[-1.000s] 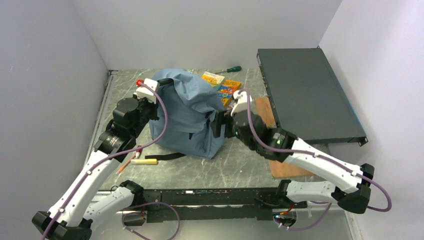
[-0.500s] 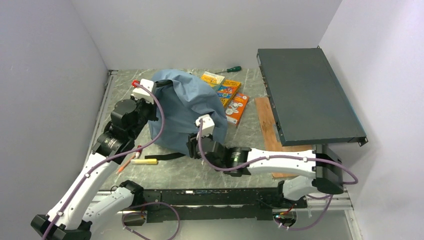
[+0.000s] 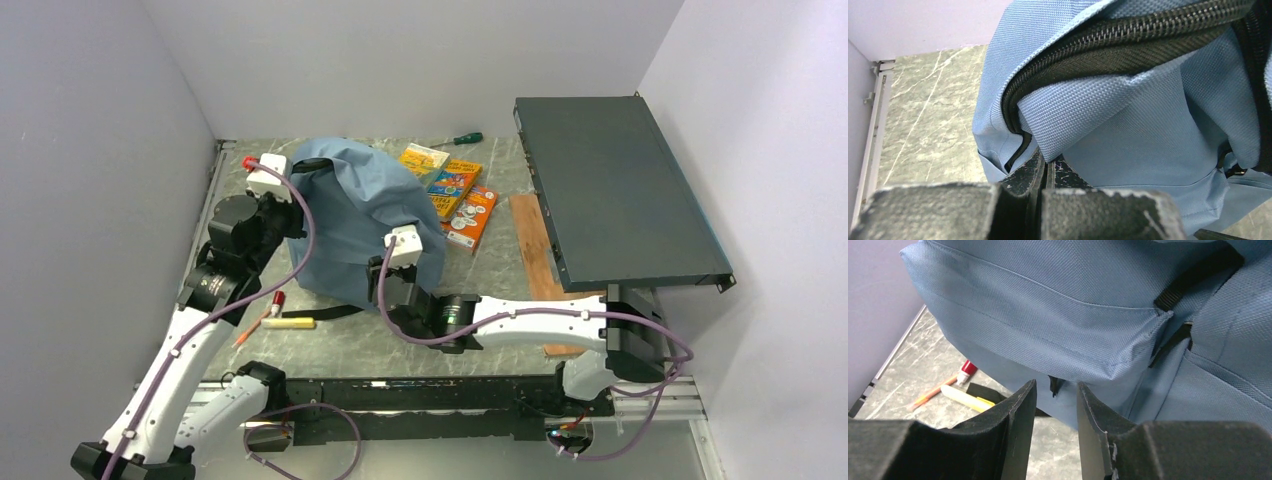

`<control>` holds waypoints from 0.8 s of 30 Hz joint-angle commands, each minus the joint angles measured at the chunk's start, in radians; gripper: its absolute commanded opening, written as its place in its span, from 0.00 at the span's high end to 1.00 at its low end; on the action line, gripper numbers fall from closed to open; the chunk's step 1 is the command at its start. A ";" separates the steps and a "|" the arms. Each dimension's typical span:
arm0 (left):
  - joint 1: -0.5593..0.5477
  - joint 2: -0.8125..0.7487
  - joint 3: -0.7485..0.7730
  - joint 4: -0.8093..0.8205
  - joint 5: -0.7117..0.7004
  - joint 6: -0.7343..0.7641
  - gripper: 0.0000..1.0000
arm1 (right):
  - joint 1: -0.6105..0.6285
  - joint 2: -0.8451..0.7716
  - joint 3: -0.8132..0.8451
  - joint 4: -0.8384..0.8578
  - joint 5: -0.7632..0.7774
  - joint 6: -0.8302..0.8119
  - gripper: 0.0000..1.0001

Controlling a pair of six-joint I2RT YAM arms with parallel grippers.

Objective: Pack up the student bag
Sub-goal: Place the student bag at the center of the board.

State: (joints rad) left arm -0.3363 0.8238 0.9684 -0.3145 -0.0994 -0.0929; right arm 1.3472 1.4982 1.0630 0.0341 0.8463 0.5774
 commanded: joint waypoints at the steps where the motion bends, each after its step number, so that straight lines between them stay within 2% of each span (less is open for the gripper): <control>1: 0.031 -0.020 0.018 0.096 0.080 -0.057 1.00 | 0.001 0.043 0.065 0.081 0.047 -0.028 0.63; 7: 0.056 -0.005 0.022 0.094 0.120 -0.079 1.00 | 0.000 0.103 0.095 0.103 0.076 -0.055 0.63; 13: 0.063 -0.002 0.018 0.098 0.132 -0.082 1.00 | -0.003 0.188 0.141 0.017 0.228 0.020 0.64; 19: 0.090 -0.002 0.021 0.092 0.121 -0.083 1.00 | -0.007 0.155 0.095 -0.101 0.329 0.122 1.00; 24: 0.124 -0.001 0.010 0.100 0.102 -0.070 1.00 | -0.031 0.034 -0.008 -0.202 0.271 0.205 1.00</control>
State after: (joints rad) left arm -0.2451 0.8314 0.9684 -0.3126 0.0277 -0.1555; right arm 1.3437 1.6520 1.1263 -0.0395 1.0859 0.6956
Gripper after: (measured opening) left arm 0.013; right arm 0.018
